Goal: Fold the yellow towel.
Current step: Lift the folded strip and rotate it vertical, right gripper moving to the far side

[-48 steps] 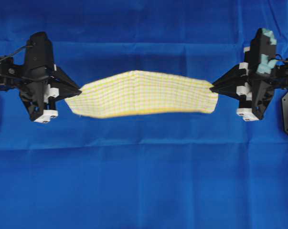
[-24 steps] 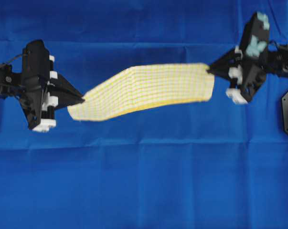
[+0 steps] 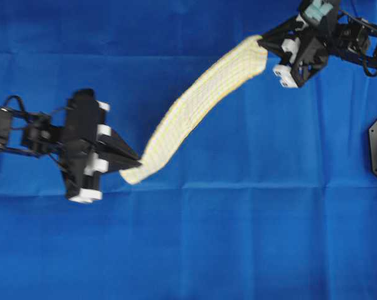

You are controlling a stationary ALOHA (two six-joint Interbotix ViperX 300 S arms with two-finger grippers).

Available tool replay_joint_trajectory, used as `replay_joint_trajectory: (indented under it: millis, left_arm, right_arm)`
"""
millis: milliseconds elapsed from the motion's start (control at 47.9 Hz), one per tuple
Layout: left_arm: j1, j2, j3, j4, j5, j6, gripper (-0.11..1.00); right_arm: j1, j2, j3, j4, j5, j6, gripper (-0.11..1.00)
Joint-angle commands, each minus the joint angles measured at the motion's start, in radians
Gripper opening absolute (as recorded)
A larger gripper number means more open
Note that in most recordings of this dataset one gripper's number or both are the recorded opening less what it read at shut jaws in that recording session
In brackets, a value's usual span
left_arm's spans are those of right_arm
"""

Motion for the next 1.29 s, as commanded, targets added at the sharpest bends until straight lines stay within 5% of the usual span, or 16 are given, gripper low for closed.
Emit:
replay_joint_trajectory:
  millis: [0, 751, 1272]
  left_arm:
    - [-0.014, 0.046, -0.080, -0.002, -0.009, 0.002, 0.03]
    - [-0.041, 0.391, -0.552, 0.000, 0.018, 0.012, 0.03]
    - [-0.040, 0.446, -0.580, 0.000, 0.005, 0.008, 0.03]
  right_arm:
    - [-0.021, 0.020, -0.048, -0.002, -0.032, -0.002, 0.04]
    - [-0.100, 0.132, -0.179, -0.026, -0.044, -0.006, 0.04]
    - [-0.101, 0.143, -0.181, -0.026, -0.041, -0.008, 0.04]
